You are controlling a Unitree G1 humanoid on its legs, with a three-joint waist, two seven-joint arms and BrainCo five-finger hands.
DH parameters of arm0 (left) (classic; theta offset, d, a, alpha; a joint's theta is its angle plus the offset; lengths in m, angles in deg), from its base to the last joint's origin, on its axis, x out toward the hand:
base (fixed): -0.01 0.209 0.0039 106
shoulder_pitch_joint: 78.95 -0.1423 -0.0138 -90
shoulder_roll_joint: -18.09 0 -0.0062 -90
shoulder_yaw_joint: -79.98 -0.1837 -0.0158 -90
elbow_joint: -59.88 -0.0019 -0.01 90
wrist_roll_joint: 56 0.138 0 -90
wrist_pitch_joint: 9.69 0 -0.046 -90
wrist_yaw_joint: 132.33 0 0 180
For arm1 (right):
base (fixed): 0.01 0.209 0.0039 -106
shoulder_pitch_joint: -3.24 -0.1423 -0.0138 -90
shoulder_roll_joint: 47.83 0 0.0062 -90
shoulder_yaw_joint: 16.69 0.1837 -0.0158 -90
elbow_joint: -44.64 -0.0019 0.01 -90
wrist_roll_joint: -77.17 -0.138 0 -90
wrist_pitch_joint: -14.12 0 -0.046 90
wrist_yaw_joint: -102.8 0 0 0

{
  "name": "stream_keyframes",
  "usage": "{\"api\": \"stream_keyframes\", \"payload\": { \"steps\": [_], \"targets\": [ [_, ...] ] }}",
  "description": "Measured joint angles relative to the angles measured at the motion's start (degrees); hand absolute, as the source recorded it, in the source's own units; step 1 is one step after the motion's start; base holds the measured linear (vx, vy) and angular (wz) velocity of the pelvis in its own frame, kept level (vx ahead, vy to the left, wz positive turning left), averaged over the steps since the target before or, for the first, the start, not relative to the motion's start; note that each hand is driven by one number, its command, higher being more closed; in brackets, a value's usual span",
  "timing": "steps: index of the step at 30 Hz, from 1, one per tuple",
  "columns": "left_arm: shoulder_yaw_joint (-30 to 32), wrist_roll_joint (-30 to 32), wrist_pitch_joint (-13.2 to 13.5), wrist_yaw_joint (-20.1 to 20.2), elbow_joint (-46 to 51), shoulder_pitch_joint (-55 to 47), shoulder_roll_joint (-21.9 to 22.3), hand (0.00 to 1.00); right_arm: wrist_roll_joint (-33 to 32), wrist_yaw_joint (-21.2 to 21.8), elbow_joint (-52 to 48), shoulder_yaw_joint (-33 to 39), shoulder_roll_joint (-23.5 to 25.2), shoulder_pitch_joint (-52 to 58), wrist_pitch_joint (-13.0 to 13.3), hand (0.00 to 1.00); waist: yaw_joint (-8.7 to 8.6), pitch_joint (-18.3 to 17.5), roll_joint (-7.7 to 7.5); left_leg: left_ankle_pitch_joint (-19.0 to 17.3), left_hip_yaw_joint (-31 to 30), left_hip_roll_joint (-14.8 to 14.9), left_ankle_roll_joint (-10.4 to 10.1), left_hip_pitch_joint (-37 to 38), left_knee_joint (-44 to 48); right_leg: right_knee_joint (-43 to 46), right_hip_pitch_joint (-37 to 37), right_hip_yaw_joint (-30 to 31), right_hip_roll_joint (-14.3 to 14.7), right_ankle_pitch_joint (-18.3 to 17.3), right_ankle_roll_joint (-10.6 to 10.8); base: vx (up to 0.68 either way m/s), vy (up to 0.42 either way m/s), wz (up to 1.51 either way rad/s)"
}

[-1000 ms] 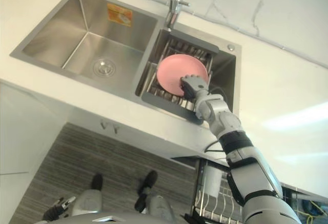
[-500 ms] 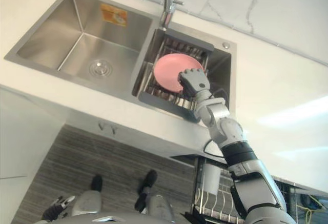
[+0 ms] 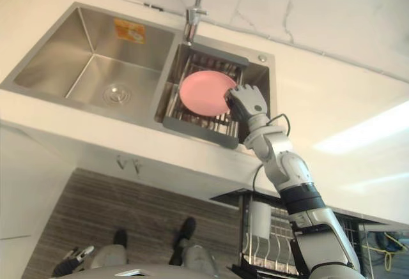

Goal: Walk over to the sink, pick up the cup, carry it to the dishwasher, place the cup inside the dishwasher, then close the dishwasher door

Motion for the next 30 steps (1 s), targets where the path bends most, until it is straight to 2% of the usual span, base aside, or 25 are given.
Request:
{"api": "stream_keyframes", "payload": {
  "steps": [4, 5, 9, 12, 14, 16, 21, 25, 30],
  "targets": [
    [0.0, 0.0, 0.0, 0.0, -0.4, 0.0, 0.0, 0.0, -1.9, 3.6, -0.3, 0.0, 0.0, 0.0, 0.3, 0.0, -0.19, -0.7, 0.53, 0.0, 0.2, 0.0, 0.0, 0.8, -0.2, 0.0, 0.2, 0.2, 0.0, 0.0, 0.0, 0.01, 0.0, -0.02],
    [0.5, 0.0, 0.0, 0.0, -0.5, -0.7, 0.1, 0.0, -6.7, 10.2, -0.3, -0.5, 0.0, 0.1, 4.1, 0.0, -1.57, -2.4, 1.67, 0.1, 0.3, 0.0, 0.0, 1.9, -1.0, 0.0, 1.0, 0.1, 0.0, -0.1, 0.2, 0.0, 0.0, 0.0],
    [0.5, 0.0, 0.0, 0.0, -0.5, -0.7, 0.1, 0.0, -6.7, 10.2, -0.3, -0.5, 0.0, 0.2, 4.1, 0.0, -1.7, -2.4, 1.67, 0.1, 0.4, 0.0, 0.0, 2.1, -1.0, 0.0, 1.0, 0.2, 0.0, -0.1, 0.2, 0.0, 0.0, 0.0],
    [0.5, 0.0, 0.0, -0.2, -0.4, -0.6, 0.1, 0.0, -8.9, 10.2, -5.8, 3.1, 0.6, 5.3, 3.6, 0.0, -2.02, -2.4, 1.71, 0.1, 0.7, 0.0, 0.0, 2.4, -1.0, 0.0, 1.0, 0.7, 0.0, -0.1, 0.2, 0.0, 0.0, -0.04],
    [0.5, 0.1, -0.1, -0.9, -0.4, -0.6, 0.2, 0.0, -11.5, 10.3, -9.6, 6.8, 2.3, 8.8, 2.5, 0.0, -3.26, -2.4, 1.71, 0.1, 1.1, -0.1, 0.0, 2.8, -1.1, 0.0, 1.2, 1.0, 0.0, 0.0, 0.2, 0.0, 0.0, -0.1],
    [0.4, 0.2, -0.1, -1.9, -0.4, -0.1, 0.3, 0.0, -15.8, 10.6, -13.4, 11.0, 4.5, 11.8, -0.9, 0.0, -5.2, -2.6, 1.93, 0.1, 1.6, -0.1, 0.0, 3.2, -1.1, 0.3, 1.9, 1.4, 0.0, 0.0, 0.2, -0.03, 0.002, -0.09],
    [0.1, 2.0, 0.0, -2.5, -0.5, 1.2, 1.4, 0.0, -21.3, 11.7, -19.6, 16.5, 6.3, 16.4, -6.9, 0.0, -6.87, -3.5, 3.09, 0.0, 2.0, 0.1, 0.1, 3.8, -1.5, 0.4, 2.3, 2.2, 0.3, -0.6, 0.5, -0.05, -0.005, -0.05],
    [-0.1, 2.4, -0.1, -3.5, -1.8, 1.0, 2.1, 0.0, -22.0, 12.9, -20.1, 16.9, 7.1, 17.3, -9.5, 0.0, -6.83, -4.5, 4.31, 0.6, 1.7, 0.6, -0.2, 4.0, -3.0, 0.4, 2.4, 2.2, 0.9, -1.2, 0.0, -0.03, -0.026, 0.13],
    [0.7, 2.4, -0.3, -3.7, -2.3, 0.1, 2.2, 0.0, -21.3, 14.8, -20.1, 15.7, 7.0, 17.2, -9.8, 0.0, -5.8, -5.6, 4.99, 0.9, 1.8, 1.5, -0.8, 4.1, -3.1, 0.4, 3.2, 1.0, 1.5, -1.7, 0.0, 0.01, -0.018, 0.14]
  ]
}}
